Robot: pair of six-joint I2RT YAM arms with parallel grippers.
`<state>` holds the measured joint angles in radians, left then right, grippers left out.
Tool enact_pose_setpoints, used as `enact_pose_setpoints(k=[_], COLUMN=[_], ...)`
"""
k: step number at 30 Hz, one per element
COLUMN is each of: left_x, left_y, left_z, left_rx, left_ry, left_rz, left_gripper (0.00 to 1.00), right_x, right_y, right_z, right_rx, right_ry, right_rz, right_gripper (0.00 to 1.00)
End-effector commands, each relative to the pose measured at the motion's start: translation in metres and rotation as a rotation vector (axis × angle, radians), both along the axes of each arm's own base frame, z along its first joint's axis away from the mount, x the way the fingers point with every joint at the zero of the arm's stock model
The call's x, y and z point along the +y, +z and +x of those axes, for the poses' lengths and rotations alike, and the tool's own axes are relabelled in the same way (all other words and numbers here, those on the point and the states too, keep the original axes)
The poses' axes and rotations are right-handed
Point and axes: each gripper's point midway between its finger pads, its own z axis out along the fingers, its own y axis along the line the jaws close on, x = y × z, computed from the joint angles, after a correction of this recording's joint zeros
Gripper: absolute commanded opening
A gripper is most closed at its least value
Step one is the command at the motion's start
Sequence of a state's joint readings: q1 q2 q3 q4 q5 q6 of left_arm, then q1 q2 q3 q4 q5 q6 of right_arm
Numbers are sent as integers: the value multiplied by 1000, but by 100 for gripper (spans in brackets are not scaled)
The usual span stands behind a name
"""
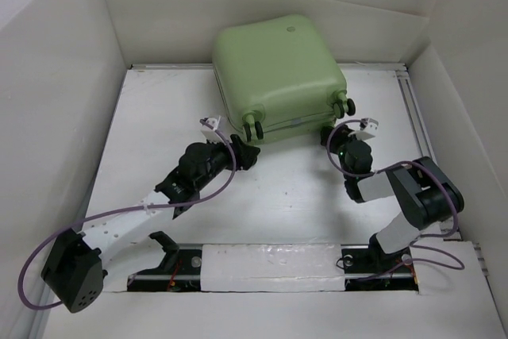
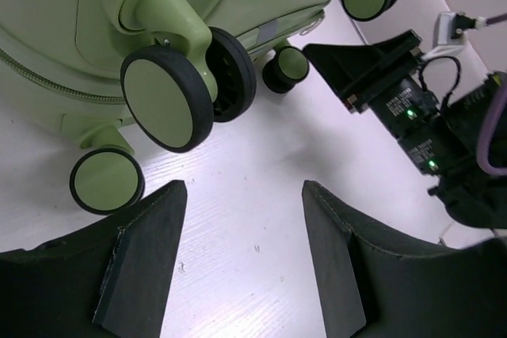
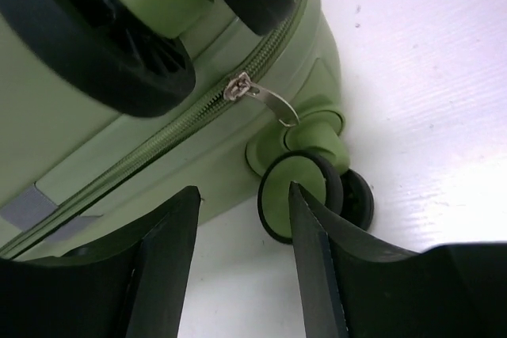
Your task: Pack the luggage
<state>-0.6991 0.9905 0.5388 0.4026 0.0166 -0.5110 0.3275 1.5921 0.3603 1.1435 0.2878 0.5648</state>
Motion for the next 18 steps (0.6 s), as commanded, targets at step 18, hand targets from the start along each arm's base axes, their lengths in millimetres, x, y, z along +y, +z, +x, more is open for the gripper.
enact_pose_setpoints(k=[18], left_x=[-1], left_y=[44], left_z=[-19], left_rx=[-139], left_ry=[-73], left_rz=[-114], left_gripper=[51], right_x=[-3], right_y=[41], right_z=[60], right_rx=[-46], right_ry=[65], right_rz=[57], right_gripper=[50])
